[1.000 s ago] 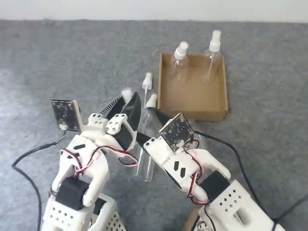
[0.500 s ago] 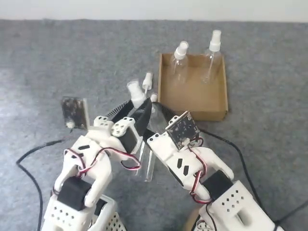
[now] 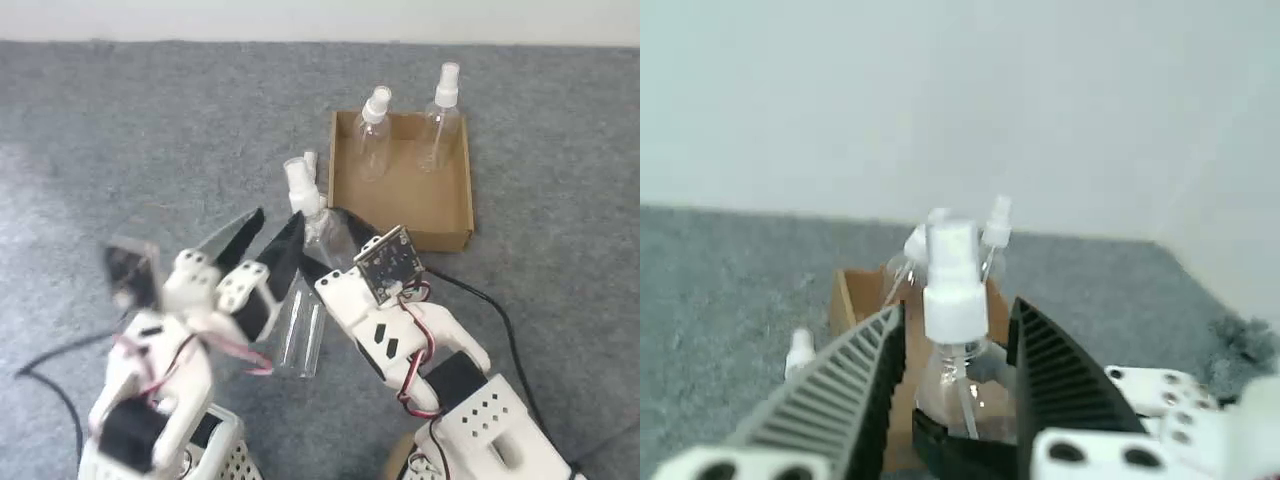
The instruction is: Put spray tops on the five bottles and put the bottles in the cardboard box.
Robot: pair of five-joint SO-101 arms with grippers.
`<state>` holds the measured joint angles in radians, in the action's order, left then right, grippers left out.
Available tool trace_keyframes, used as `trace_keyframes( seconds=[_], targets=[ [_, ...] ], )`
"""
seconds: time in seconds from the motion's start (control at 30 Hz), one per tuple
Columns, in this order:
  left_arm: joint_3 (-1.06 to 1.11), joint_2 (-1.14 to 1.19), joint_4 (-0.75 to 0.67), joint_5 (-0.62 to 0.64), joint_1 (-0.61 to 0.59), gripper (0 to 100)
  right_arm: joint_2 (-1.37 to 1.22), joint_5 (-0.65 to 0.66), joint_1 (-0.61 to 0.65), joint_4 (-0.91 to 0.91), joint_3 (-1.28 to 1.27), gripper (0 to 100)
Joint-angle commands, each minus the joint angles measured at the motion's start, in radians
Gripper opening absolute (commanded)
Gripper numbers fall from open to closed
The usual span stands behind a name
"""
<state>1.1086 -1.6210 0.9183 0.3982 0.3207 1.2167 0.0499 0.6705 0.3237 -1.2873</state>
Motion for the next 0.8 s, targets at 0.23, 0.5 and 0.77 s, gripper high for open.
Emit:
trace_keyframes(
  seconds=[0.23, 0.5, 0.77],
  targets=[
    [0.041, -0.086, -0.011, -0.058, -0.124, 15, 0.031, -0.005, -0.024, -0.015, 0.037, 0.6],
    [0.045, 0.078, -0.040, -0.138, -0.124, 15, -0.001, -0.005, -0.196, 0.189, 0.370, 0.6],
    [0.090, 0.098, -0.112, -0.207, -0.115, 16, -0.314, -0.006, -0.194, 0.234, 0.614, 0.6]
  ],
)
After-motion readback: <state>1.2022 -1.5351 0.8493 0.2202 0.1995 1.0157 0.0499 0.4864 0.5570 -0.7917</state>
